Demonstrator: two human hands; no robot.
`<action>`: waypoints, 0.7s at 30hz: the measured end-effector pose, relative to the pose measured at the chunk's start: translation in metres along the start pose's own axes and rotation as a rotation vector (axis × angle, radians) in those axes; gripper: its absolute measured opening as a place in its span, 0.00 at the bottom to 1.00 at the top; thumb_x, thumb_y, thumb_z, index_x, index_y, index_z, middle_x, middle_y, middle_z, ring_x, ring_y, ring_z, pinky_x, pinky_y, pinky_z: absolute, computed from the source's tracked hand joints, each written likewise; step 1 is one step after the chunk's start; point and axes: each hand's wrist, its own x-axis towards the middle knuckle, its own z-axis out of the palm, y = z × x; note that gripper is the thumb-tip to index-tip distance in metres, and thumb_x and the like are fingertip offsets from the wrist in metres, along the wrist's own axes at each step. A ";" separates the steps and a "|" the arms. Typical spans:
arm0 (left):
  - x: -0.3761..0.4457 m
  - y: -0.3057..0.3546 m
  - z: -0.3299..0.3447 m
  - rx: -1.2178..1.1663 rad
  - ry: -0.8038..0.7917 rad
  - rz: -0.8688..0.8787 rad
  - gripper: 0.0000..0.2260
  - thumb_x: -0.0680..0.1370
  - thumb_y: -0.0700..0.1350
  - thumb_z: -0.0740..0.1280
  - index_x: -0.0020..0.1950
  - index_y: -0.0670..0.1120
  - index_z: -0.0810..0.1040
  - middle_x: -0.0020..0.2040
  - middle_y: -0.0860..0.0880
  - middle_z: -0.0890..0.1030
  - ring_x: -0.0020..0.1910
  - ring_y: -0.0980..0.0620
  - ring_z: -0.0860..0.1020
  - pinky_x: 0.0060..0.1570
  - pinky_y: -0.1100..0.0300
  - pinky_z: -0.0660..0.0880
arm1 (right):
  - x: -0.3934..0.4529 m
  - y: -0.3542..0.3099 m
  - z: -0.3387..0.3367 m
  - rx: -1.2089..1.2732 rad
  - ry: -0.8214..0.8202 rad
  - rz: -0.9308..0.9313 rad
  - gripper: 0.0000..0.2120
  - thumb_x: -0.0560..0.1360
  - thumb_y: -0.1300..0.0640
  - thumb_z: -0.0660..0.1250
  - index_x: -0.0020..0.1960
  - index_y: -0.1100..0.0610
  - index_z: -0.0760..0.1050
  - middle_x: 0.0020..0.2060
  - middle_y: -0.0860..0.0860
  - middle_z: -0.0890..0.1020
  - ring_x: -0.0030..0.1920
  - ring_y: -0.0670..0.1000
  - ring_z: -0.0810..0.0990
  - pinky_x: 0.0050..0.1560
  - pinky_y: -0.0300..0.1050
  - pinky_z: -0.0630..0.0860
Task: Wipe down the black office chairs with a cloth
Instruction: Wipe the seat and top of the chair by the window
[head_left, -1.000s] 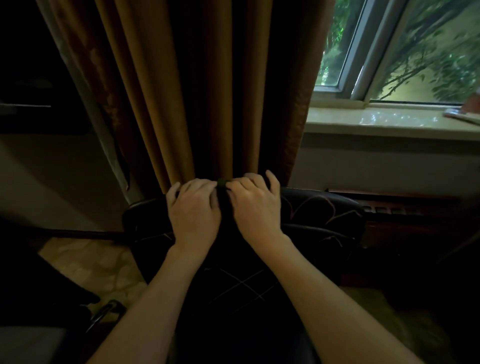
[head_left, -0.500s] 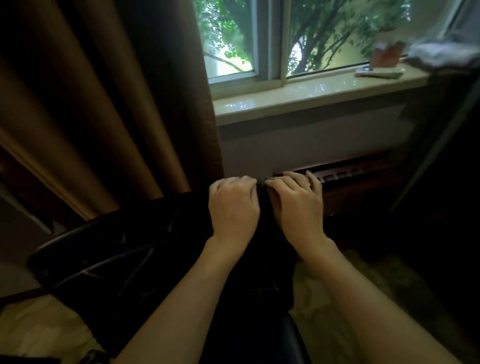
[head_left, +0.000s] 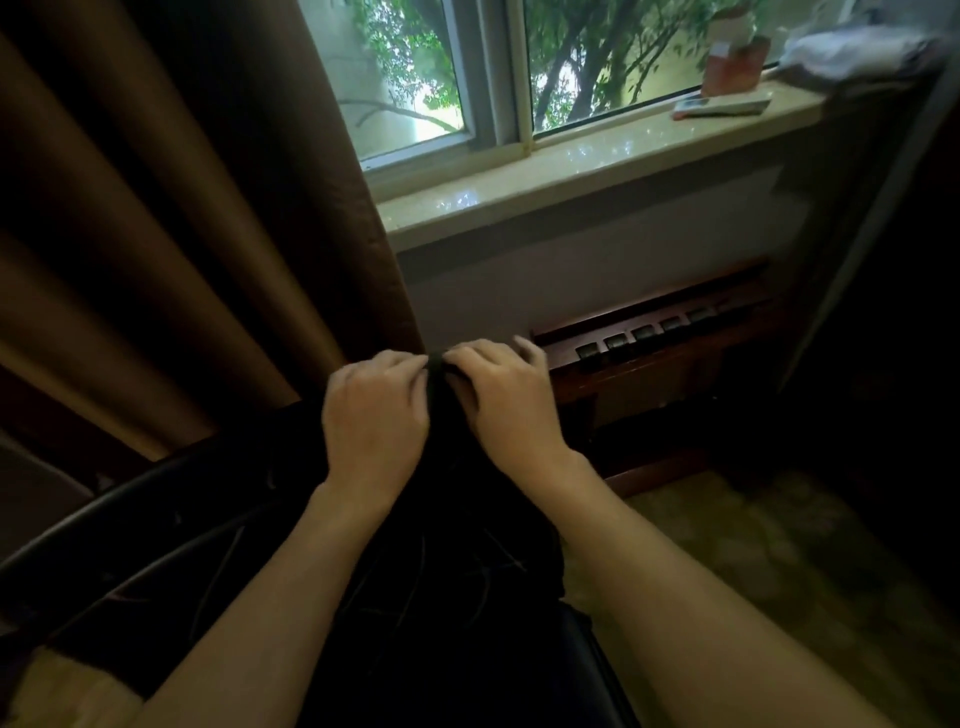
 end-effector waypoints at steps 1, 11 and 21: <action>-0.005 -0.008 -0.003 0.006 0.013 -0.020 0.09 0.78 0.41 0.66 0.55 0.44 0.83 0.50 0.47 0.84 0.46 0.48 0.82 0.51 0.48 0.77 | 0.002 -0.008 0.005 -0.014 0.008 -0.034 0.12 0.77 0.54 0.60 0.55 0.52 0.80 0.53 0.48 0.83 0.56 0.51 0.79 0.64 0.54 0.65; -0.066 -0.080 -0.041 0.135 0.125 -0.259 0.06 0.74 0.41 0.71 0.51 0.45 0.79 0.49 0.48 0.78 0.50 0.47 0.76 0.48 0.52 0.71 | 0.000 -0.105 0.050 -0.110 -0.004 -0.270 0.08 0.71 0.64 0.70 0.49 0.58 0.77 0.45 0.55 0.78 0.43 0.55 0.77 0.44 0.49 0.73; -0.152 -0.178 -0.077 0.251 0.234 -0.395 0.05 0.75 0.42 0.64 0.50 0.44 0.77 0.49 0.46 0.77 0.49 0.44 0.74 0.47 0.52 0.67 | -0.030 -0.203 0.121 -0.067 -0.152 -0.499 0.13 0.66 0.66 0.74 0.48 0.59 0.76 0.44 0.56 0.77 0.41 0.56 0.77 0.41 0.48 0.74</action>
